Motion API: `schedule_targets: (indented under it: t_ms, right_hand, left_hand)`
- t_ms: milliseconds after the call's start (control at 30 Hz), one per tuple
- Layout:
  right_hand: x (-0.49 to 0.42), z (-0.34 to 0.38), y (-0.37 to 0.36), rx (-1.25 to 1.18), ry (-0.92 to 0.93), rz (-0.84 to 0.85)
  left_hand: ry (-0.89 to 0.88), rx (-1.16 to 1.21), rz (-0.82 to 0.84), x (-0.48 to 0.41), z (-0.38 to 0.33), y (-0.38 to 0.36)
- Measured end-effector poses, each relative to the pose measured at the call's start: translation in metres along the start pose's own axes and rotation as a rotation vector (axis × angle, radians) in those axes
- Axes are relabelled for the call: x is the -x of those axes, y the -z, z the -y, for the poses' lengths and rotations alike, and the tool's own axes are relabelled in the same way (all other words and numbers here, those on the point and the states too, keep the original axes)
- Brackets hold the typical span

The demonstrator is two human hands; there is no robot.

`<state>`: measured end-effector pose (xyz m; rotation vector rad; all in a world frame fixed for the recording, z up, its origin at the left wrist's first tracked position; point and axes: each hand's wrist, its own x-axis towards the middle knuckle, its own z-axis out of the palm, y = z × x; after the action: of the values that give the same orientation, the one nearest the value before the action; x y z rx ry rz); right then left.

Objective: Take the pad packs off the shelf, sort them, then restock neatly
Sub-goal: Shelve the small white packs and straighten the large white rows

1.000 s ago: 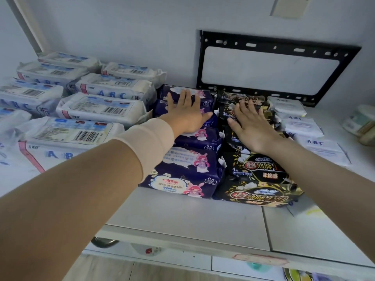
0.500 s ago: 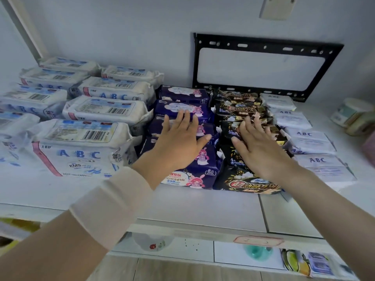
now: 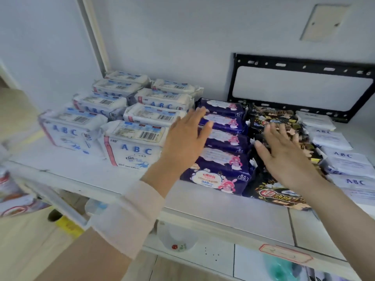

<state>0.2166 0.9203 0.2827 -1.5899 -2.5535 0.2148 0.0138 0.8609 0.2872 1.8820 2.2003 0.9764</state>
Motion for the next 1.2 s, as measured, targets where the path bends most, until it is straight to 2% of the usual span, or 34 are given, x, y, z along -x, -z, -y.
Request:
schedule_targets:
  t_ms: [67,167,333,433,567,633,733,800,867,900,1000,1100,1200]
  right_hand:
    - [-0.003,0.026,-0.004,0.021,0.070,0.003]
    - [-0.017,0.070,-0.017,0.037,0.130,0.024]
    - [-0.039,0.149,-0.033,0.031,0.189,0.035]
    - [-0.058,0.196,-0.040,-0.017,0.191,0.049]
    - [-0.085,0.241,-0.052,-0.023,0.134,0.059]
    - [-0.087,0.250,-0.059,-0.028,0.104,0.071]
    - [-0.083,0.253,-0.066,0.008,0.076,0.079]
    - [-0.085,0.253,-0.062,-0.050,0.045,0.079]
    - [-0.091,0.247,-0.052,-0.081,0.029,0.063]
    - [-0.095,0.242,-0.048,-0.062,0.034,0.057]
    - [-0.103,0.225,-0.040,-0.087,0.039,0.119]
    - [-0.106,0.218,-0.044,-0.135,0.053,0.166]
    - [-0.109,0.215,-0.048,-0.174,0.079,0.137]
  left_hand:
    - [0.111,0.116,-0.138,0.012,0.024,0.022]
    - [0.289,0.215,-0.246,0.021,0.066,0.050]
    - [0.394,0.175,-0.382,0.019,0.147,0.097]
    - [0.431,0.168,-0.402,0.012,0.196,0.120]
    - [0.488,0.139,-0.350,0.002,0.258,0.143]
    - [0.432,0.101,-0.334,0.000,0.270,0.149]
    - [0.125,0.033,-0.244,-0.001,0.252,0.146]
    - [-0.090,0.050,-0.007,-0.001,0.231,0.142]
    - [-0.256,-0.083,0.256,-0.001,0.220,0.137]
    - [-0.321,-0.171,0.330,-0.002,0.220,0.134]
    - [-0.384,-0.304,0.382,-0.004,0.226,0.129]
    - [-0.404,-0.319,0.367,-0.008,0.230,0.128]
    - [-0.406,-0.312,0.387,-0.013,0.229,0.127]
